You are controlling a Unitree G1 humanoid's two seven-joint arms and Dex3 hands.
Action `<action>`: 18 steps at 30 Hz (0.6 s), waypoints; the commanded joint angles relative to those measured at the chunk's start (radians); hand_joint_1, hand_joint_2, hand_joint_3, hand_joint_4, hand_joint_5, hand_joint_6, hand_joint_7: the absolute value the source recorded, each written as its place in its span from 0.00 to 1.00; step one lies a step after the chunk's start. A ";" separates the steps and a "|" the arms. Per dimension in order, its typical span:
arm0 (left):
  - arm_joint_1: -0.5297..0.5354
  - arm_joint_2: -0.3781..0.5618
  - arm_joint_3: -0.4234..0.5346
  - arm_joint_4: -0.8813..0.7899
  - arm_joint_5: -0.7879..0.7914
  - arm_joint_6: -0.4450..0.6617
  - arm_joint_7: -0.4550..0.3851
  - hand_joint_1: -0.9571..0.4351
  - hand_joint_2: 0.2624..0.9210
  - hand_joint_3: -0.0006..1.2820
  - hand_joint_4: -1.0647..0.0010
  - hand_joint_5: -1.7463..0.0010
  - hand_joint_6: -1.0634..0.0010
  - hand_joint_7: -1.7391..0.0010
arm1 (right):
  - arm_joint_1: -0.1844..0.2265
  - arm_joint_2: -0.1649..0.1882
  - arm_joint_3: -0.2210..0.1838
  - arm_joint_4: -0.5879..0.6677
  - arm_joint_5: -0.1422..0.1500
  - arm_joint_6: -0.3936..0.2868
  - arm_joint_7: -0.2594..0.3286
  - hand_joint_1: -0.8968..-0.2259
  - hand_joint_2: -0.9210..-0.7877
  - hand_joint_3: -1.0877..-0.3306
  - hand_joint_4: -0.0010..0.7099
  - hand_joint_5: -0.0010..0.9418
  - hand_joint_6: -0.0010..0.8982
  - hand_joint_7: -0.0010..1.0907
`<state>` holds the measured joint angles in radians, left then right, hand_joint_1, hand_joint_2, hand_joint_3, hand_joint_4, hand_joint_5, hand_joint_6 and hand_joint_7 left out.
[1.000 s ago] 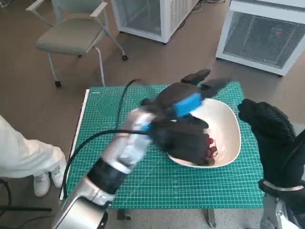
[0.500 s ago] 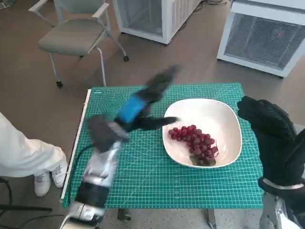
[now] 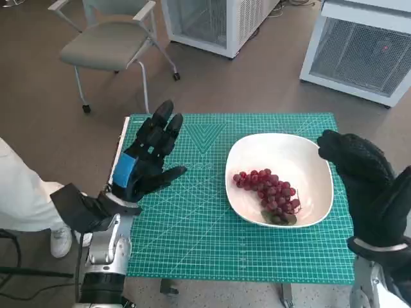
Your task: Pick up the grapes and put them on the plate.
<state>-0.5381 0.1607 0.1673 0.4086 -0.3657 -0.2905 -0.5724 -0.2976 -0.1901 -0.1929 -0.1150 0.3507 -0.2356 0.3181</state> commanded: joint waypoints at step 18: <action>0.110 -0.002 -0.001 -0.127 0.001 0.015 0.018 0.43 1.00 0.01 0.91 1.00 0.84 1.00 | 0.000 -0.011 0.001 0.022 0.007 0.014 0.019 0.59 0.00 0.70 0.61 0.53 0.22 0.83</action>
<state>-0.4418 0.1562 0.1655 0.3053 -0.3661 -0.2738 -0.5608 -0.2989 -0.1946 -0.1936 -0.1089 0.3528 -0.2350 0.3280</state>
